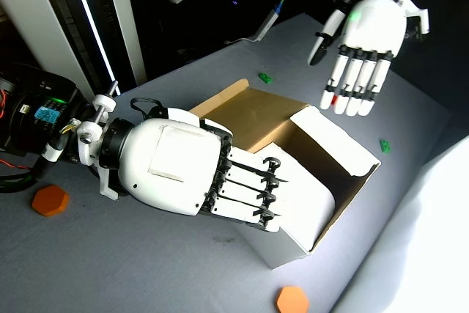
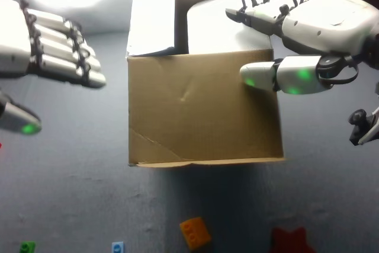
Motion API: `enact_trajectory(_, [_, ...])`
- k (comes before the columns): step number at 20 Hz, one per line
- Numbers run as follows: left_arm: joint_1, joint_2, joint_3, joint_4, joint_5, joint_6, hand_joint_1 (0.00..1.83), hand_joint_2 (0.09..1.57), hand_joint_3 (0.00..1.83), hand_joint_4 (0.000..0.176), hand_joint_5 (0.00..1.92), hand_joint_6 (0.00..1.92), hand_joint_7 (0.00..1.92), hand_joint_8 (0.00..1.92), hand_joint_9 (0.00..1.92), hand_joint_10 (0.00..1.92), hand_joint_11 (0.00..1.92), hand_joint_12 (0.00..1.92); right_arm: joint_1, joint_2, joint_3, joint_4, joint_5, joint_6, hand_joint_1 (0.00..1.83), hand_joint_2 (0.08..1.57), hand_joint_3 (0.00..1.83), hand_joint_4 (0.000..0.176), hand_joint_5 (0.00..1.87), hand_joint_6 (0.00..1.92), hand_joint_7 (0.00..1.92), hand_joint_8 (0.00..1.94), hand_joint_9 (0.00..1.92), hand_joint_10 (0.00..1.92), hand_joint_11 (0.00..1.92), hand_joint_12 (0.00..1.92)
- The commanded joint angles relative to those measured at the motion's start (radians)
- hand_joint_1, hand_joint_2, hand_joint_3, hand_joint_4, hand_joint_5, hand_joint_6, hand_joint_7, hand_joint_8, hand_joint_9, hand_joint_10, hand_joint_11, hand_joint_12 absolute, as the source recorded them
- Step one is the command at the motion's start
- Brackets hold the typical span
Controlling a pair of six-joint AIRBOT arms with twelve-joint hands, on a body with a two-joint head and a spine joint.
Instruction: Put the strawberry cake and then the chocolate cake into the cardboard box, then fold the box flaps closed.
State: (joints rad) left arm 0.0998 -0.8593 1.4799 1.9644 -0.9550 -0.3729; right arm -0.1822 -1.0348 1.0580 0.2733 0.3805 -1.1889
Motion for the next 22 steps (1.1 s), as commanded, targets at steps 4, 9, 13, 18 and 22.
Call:
enact_trajectory(4, [0.075,0.026,-0.057,-0.137,0.015,0.060,0.00,1.32,0.00,0.027,0.13,0.01,0.17,0.00,0.18,0.01,0.00,0.62,0.018,0.076,-0.025,0.053,0.182,0.038,0.10,1.28,0.00,0.000,0.05,0.01,0.16,0.00,0.18,0.02,0.00,0.63])
enact_trajectory(9, [0.170,0.032,-0.126,-0.214,0.053,0.117,0.00,1.32,0.00,0.027,0.13,0.00,0.16,0.00,0.16,0.00,0.00,0.58,-0.003,0.189,-0.067,0.095,0.181,0.087,0.11,1.30,0.00,0.000,0.02,0.00,0.11,0.00,0.15,0.01,0.00,0.46])
enact_trajectory(13, [0.264,0.031,-0.180,-0.288,0.091,0.188,0.00,1.32,0.00,0.030,0.15,0.01,0.19,0.01,0.18,0.01,0.00,0.66,-0.049,0.315,-0.129,0.096,0.149,0.097,0.11,1.28,0.00,0.000,0.07,0.01,0.14,0.00,0.18,0.02,0.00,0.59])
enact_trajectory(18, [0.338,0.028,-0.246,-0.344,0.125,0.248,0.00,1.32,0.00,0.028,0.13,0.00,0.16,0.00,0.17,0.00,0.00,0.58,-0.027,0.396,-0.142,0.102,0.116,0.097,0.07,1.28,0.00,0.000,0.05,0.00,0.15,0.00,0.19,0.01,0.00,0.70])
enact_trajectory(22, [0.342,0.017,-0.293,-0.356,0.143,0.263,0.00,1.32,0.00,0.030,0.13,0.00,0.16,0.00,0.18,0.00,0.00,0.60,-0.017,0.395,-0.145,0.103,0.116,0.097,0.06,1.28,0.00,0.000,0.05,0.01,0.13,0.00,0.17,0.00,0.00,0.59])
